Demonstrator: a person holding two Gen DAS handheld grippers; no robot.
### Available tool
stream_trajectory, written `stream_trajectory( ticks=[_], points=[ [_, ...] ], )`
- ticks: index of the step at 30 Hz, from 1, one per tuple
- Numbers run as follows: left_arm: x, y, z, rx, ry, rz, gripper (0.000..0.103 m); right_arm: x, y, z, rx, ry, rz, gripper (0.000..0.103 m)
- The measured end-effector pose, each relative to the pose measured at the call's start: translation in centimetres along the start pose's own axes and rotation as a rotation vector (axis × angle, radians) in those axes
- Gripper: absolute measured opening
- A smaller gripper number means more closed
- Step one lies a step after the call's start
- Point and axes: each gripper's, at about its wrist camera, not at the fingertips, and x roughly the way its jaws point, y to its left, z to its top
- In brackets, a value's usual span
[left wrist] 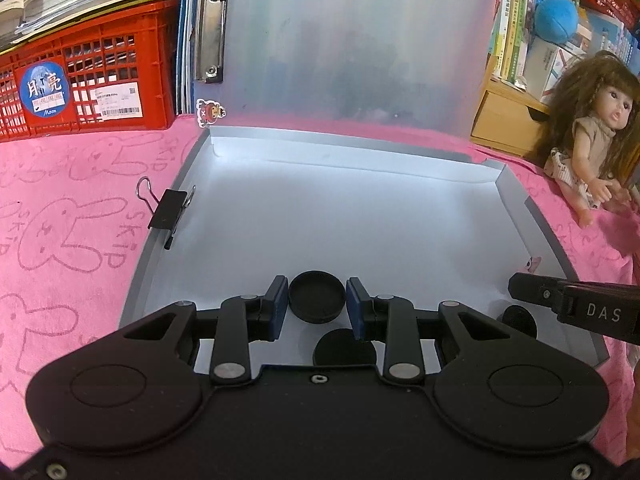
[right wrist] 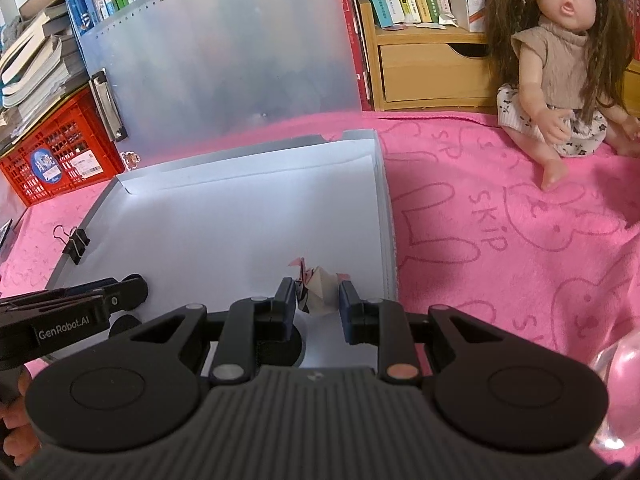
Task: Organize objects
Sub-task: 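Open left tool to drop the cap while right tool releases the paper in tray, then withdraw both tools to the pile, left tool reaching the green checked cloth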
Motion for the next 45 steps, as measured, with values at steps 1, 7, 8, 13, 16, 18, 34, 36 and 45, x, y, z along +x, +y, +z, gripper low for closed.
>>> stream_trajectory(
  ticks=[1, 7, 8, 13, 16, 18, 34, 36, 45],
  points=[
    [0.0, 0.0, 0.0, 0.003, -0.001, 0.001, 0.03, 0.0, 0.0, 0.0, 0.0, 0.0, 0.001, 0.028],
    [-0.1, 0.0, 0.1, -0.006, 0.002, 0.001, 0.03, -0.1, 0.1, 0.0, 0.0, 0.0, 0.0, 0.03],
    [-0.2, 0.0, 0.1, -0.004, 0.001, 0.003, 0.03, -0.1, 0.1, 0.0, -0.001, -0.001, -0.001, 0.032],
    [-0.8, -0.2, 0.1, 0.019, -0.015, 0.021, 0.032, -0.6, 0.3, 0.1, -0.008, -0.017, -0.001, 0.04],
    [-1.7, -0.2, 0.3, 0.024, -0.037, 0.026, 0.041, -1.3, 0.3, 0.2, -0.006, -0.028, 0.011, 0.049],
    [-2.4, -0.4, 0.4, 0.034, -0.057, 0.027, 0.043, -1.8, 0.3, 0.3, -0.007, -0.035, 0.016, 0.05],
    [-11.3, -2.4, -1.0, 0.202, -0.21, -0.015, 0.062, -9.1, 1.0, -0.8, -0.086, -0.131, 0.073, 0.068],
    [-12.4, -2.5, -1.6, 0.208, -0.221, -0.036, 0.063, -10.1, 1.1, -1.1, -0.094, -0.141, 0.084, 0.069],
    [-17.0, -1.4, -4.4, 0.19, -0.259, -0.121, 0.07, -14.3, 1.8, -3.7, -0.149, -0.181, 0.138, 0.074]
  ],
)
